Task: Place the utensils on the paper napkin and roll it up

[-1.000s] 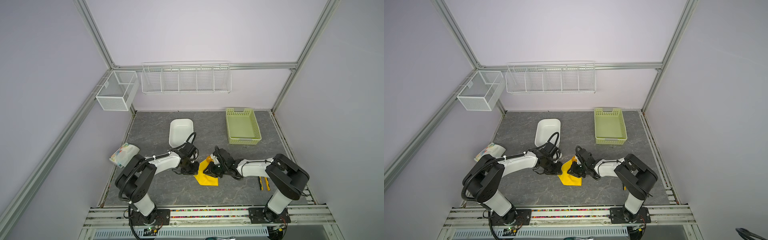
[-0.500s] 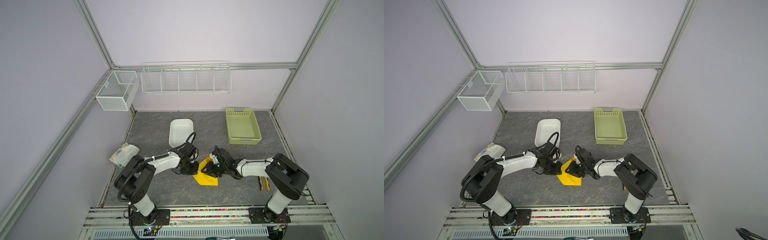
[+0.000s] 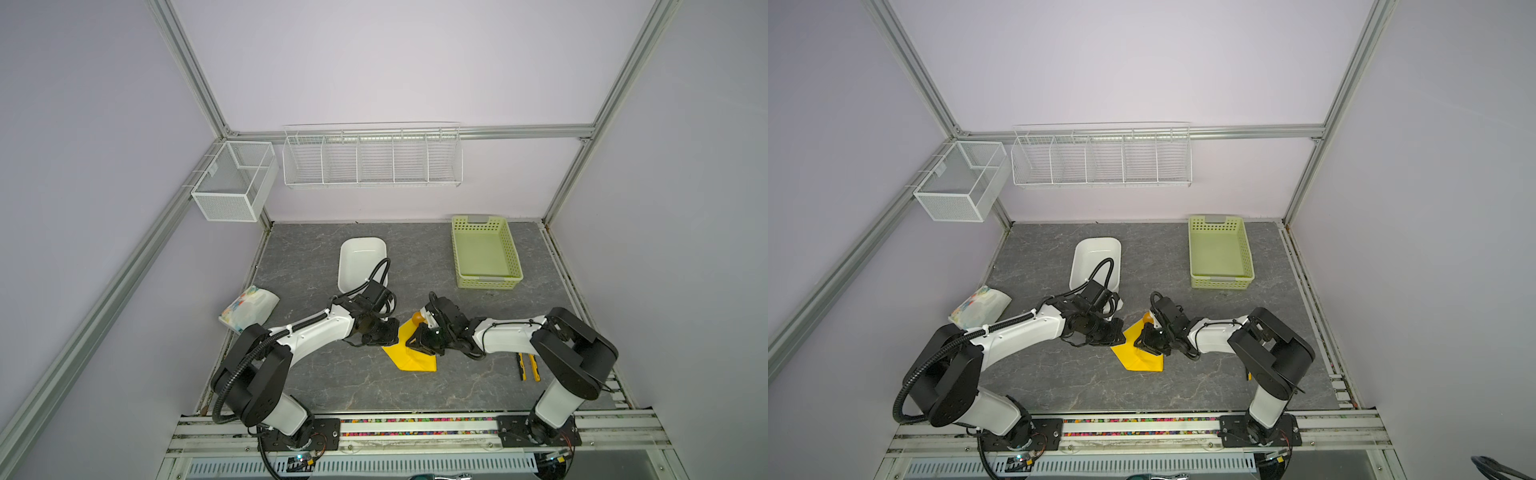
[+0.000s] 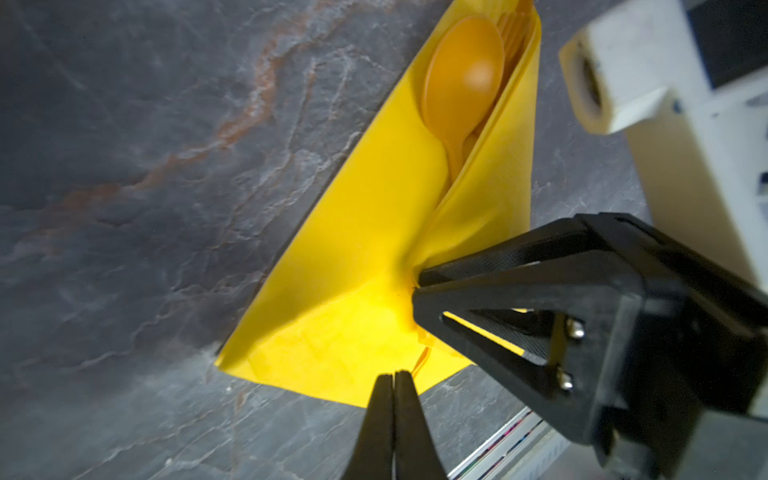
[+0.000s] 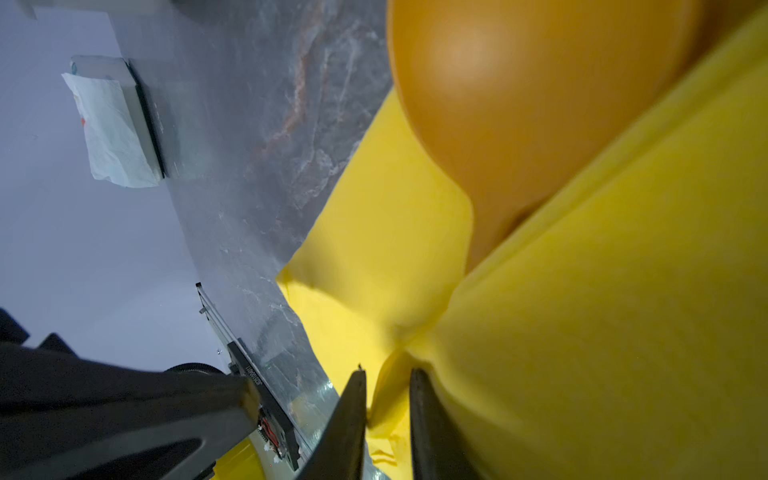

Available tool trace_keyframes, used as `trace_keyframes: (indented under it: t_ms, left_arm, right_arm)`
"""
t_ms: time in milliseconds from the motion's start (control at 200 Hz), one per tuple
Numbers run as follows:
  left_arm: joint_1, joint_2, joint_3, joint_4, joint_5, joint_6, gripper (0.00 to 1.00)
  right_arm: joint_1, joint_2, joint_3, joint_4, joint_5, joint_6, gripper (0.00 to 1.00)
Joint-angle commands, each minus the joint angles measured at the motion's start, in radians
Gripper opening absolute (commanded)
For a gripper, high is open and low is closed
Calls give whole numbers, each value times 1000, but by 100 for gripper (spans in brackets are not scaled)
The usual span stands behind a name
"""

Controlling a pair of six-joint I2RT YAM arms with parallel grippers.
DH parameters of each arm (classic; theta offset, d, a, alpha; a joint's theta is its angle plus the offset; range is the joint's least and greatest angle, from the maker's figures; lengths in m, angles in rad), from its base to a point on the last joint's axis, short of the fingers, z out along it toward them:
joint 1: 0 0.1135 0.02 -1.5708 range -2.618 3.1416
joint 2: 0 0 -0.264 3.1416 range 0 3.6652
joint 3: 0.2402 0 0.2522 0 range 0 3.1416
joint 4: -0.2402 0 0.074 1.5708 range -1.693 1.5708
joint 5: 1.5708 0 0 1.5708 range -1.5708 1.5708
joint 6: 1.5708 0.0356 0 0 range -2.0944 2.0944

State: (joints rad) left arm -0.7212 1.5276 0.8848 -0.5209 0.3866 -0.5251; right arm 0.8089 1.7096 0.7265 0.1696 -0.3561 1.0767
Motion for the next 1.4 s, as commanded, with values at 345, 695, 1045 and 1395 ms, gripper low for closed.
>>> trace_keyframes:
  t_ms: [345, 695, 1045, 1395]
  left_arm:
    - [-91, 58, -28, 144, 58, -103, 4]
    - [-100, 70, -129, 308, 72, -201, 0]
    - [-100, 72, -160, 335, 9, -267, 0]
    - [-100, 59, -190, 304, -34, -280, 0]
  right_arm:
    - [6, 1, -10, -82, 28, 23, 34]
    - [6, 2, -9, -82, 28, 23, 29]
    - [6, 1, -11, -91, 26, 20, 28]
    - [6, 1, -13, -93, 26, 17, 30]
